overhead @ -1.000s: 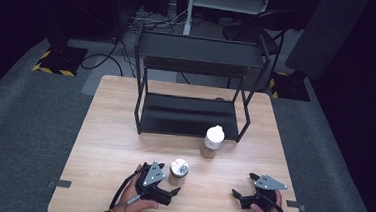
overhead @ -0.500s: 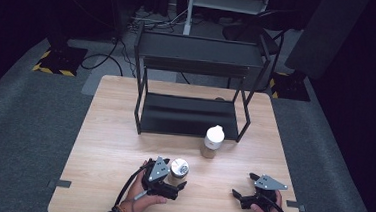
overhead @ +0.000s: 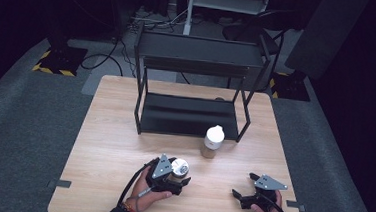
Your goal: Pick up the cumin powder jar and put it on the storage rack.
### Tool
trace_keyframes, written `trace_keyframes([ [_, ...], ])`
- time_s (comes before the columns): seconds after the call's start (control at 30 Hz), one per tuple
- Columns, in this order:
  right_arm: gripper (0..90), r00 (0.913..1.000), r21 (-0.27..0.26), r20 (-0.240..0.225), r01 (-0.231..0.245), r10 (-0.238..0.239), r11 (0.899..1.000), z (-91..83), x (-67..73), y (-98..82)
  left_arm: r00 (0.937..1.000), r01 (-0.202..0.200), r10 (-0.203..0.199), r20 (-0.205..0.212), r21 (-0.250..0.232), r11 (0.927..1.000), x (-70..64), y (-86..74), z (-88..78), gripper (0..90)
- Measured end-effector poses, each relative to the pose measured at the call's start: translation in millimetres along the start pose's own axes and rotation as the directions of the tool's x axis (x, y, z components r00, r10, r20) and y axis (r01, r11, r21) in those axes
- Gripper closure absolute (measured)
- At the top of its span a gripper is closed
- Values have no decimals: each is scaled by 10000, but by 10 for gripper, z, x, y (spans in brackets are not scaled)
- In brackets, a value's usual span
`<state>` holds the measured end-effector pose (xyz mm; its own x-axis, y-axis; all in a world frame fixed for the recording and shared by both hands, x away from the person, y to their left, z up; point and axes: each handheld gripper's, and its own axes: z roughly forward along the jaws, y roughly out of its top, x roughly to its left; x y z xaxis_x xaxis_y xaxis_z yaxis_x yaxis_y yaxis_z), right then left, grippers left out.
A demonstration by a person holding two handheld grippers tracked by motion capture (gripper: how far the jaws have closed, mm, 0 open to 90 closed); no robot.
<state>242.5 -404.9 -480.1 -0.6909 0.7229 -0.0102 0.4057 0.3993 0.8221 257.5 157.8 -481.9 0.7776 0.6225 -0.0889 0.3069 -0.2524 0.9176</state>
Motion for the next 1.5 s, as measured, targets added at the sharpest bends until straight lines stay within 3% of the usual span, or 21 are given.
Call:
trace_keyframes([
  [0.23, 0, 10000, 0, -1, 0, 0, 10000, 0, 0, 0, 9995, -209, 214, 225, -220, 9995, 48, -29, 18, 288],
  [0.57, 0, 10000, 2, -1, 1, -1, 10000, 0, 0, 1, 9995, -202, 205, 219, -138, 9997, 54, -2, 10, 302],
  [0.67, 0, 10000, 3, 0, 2, -2, 10000, 0, 0, 1, 9998, -18, 20, 211, -79, 10000, 72, 28, -7, 303],
  [0.83, 0, 10000, 2, -2, 2, -2, 10000, 0, 0, 1, 9995, -154, 161, 264, -251, 9996, 123, 139, -84, 304],
  [1.1, 0, 10000, 0, 9, -9, 9, 10000, 0, 3, 0, 9996, -256, 252, -124, -327, 9991, 185, 544, -239, 304],
  [1.5, 0, 10000, 2, 9, -9, 9, 10000, 0, 3, 0, 9988, -402, 385, -308, -563, 9976, 435, 1309, -393, 304],
])
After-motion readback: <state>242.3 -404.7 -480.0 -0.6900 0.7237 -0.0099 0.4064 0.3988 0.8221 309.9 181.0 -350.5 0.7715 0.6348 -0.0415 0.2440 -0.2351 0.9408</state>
